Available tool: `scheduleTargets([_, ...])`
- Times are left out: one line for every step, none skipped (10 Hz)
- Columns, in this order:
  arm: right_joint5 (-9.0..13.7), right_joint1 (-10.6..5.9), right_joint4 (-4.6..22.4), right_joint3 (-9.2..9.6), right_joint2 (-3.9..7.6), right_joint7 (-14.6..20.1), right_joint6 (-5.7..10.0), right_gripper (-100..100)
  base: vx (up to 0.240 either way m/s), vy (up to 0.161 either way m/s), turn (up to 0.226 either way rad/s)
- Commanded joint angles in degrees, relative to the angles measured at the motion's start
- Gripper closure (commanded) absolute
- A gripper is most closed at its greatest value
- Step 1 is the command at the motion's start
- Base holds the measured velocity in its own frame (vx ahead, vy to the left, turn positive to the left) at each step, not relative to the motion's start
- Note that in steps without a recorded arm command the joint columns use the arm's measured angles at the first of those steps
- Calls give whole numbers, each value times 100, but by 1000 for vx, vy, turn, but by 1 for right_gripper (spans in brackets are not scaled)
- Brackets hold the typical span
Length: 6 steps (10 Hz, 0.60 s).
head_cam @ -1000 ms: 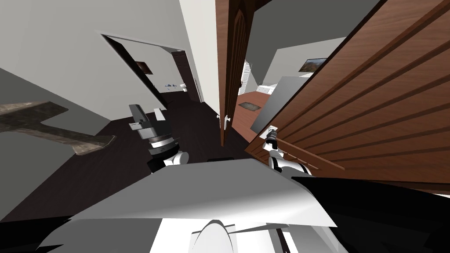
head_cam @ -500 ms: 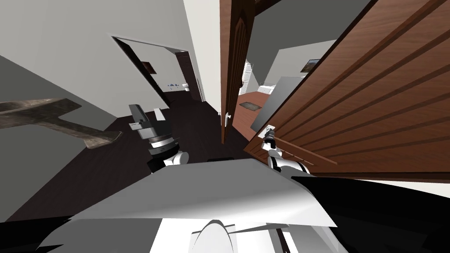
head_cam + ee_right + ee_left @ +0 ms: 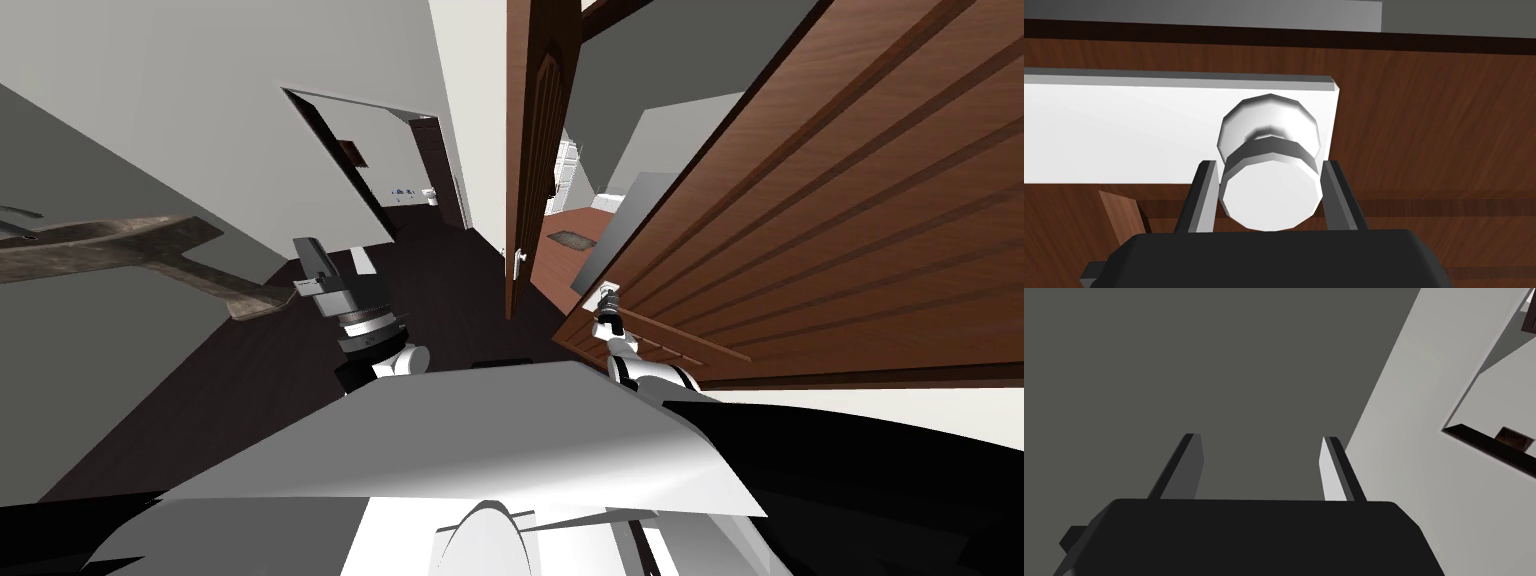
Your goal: Pull the door open
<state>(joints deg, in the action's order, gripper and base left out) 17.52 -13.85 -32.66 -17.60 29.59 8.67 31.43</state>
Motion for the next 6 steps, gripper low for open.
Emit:
scheduleTargets([-39, 7, -56, 90, -23, 51, -25, 100, -211, 15, 49])
scheduleTargets([-74, -4, -94, 170, -33, 97, -30, 100, -228, 1, 50])
scheduleTargets([-93, -10, -115, 214, -39, 123, -33, 100, -224, 2, 60])
scheduleTargets([-113, -16, -137, 260, -44, 150, -36, 100, -225, 10, 41])
scheduleTargets([-101, -3, -141, 229, -37, 127, -46, 100, -102, 10, 20])
scheduleTargets([-139, -2, -166, 326, -64, 178, -48, 100, -143, -15, 50])
